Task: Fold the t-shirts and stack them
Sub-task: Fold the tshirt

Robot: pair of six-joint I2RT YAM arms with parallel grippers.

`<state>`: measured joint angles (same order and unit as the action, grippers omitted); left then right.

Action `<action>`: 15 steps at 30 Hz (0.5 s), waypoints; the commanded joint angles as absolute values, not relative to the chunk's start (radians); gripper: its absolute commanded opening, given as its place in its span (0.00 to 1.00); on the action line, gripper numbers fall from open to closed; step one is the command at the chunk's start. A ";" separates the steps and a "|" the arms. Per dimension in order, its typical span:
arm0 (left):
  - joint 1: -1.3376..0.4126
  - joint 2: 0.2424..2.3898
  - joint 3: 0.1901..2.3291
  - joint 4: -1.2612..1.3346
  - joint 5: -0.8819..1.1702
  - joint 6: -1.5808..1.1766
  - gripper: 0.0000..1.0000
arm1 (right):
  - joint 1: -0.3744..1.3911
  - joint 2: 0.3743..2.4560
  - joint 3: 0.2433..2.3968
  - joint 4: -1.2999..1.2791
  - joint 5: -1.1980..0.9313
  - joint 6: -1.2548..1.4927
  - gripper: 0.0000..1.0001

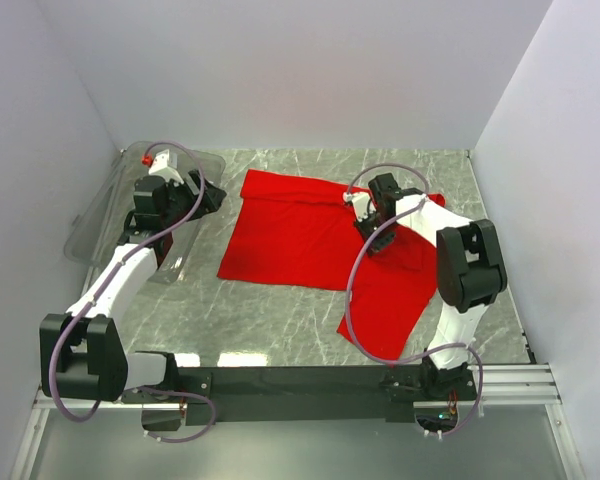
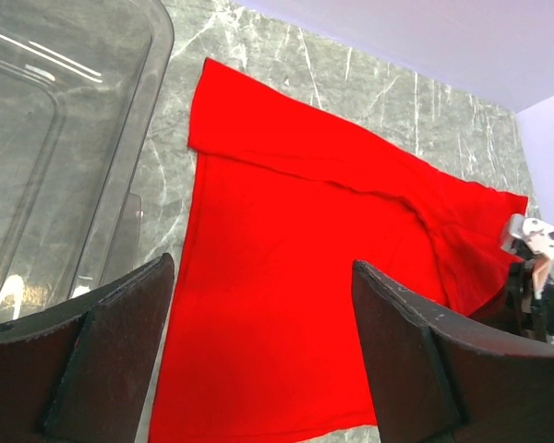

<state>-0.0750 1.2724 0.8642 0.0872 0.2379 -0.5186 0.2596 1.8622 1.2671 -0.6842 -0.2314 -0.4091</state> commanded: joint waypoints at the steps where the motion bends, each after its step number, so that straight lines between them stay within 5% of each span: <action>1: -0.069 1.236 0.857 0.120 0.241 -0.529 0.83 | 0.273 1.793 1.262 -0.704 -0.265 -0.411 0.00; 15: -0.067 1.227 0.853 0.118 0.241 -0.528 0.83 | 0.322 1.781 1.232 -0.733 -0.334 -0.416 0.00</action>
